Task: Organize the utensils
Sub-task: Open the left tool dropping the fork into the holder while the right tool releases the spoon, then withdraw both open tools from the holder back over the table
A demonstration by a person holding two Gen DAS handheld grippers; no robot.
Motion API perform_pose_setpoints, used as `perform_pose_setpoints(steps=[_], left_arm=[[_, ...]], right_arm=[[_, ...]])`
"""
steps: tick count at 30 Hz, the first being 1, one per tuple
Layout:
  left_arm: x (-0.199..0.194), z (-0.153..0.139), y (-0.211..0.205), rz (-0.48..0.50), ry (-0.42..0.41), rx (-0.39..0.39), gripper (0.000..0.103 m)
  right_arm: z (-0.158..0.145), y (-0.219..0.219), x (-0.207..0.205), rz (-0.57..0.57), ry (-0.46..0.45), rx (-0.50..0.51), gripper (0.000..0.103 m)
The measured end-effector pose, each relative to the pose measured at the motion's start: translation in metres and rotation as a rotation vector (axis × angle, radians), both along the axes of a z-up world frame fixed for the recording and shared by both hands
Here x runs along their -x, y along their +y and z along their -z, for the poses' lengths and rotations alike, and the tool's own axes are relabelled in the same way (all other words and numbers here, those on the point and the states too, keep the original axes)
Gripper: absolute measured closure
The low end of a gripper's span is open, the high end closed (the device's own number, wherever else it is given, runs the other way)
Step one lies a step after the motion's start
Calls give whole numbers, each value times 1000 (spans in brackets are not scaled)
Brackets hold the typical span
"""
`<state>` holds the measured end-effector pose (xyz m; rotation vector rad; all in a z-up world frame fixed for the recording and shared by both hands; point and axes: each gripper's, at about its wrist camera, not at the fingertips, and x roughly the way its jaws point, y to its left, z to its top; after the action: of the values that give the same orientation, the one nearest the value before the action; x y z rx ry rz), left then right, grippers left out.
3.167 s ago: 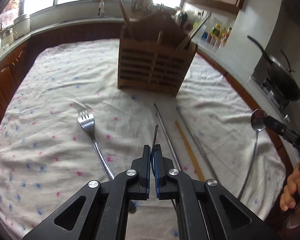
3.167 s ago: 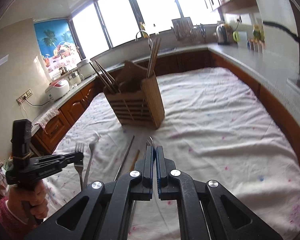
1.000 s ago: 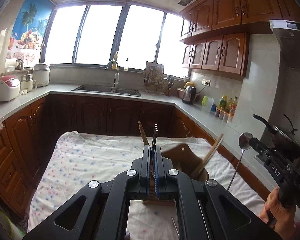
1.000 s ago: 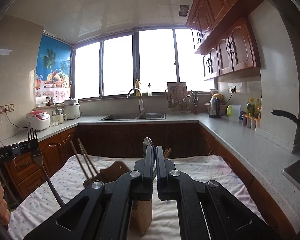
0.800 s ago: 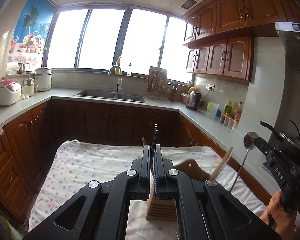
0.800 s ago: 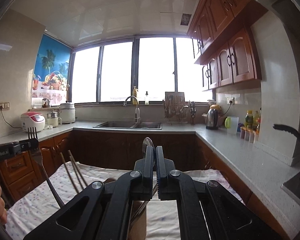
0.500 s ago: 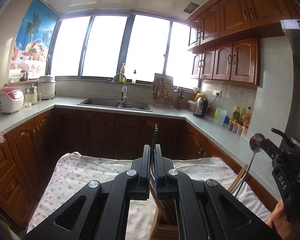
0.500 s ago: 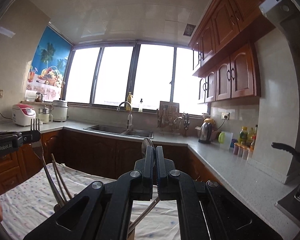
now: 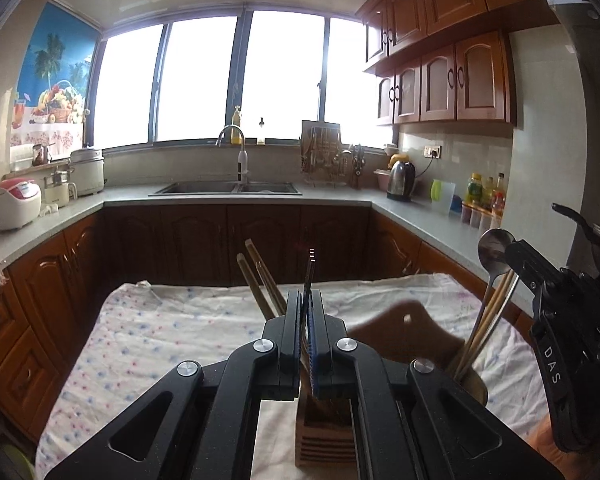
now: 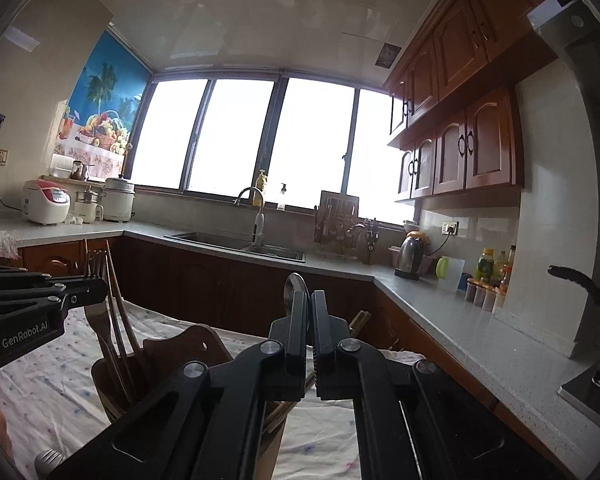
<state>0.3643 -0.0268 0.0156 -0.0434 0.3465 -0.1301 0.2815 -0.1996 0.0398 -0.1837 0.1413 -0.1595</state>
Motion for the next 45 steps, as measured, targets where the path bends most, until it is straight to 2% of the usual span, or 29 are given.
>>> perform_pose_setpoints(steps=[11,16,34,37,38,40,41,42,45], left_arm=[[1,5,17,41,76,35,101],[-7,12,21,46,138,71,100],[-7,4,23,37,191,92,100],[-6,2,23,26,200,94,96],[-6,1,23,18,202,96,90],[-4,-1,25,0,202,102,78],[-3,-2,26,-3,200,106,74],[-1,-3,26,-4,195,108,74],[7,-6,27,-8,189,100,68]], right_arm=[[13,-13,13,-38,164,-102,100],[22,-11,13,-60,247,-136,100],[18,-20,9,-71,290,-234,98],[18,-22,10,-71,293,-251,97],[17,-24,10,-71,292,-259,94],[16,-25,13,-62,287,-271,73],[16,-27,15,-57,283,-279,53],[15,-29,17,-58,276,-288,48],[13,-33,23,-56,273,-310,47]])
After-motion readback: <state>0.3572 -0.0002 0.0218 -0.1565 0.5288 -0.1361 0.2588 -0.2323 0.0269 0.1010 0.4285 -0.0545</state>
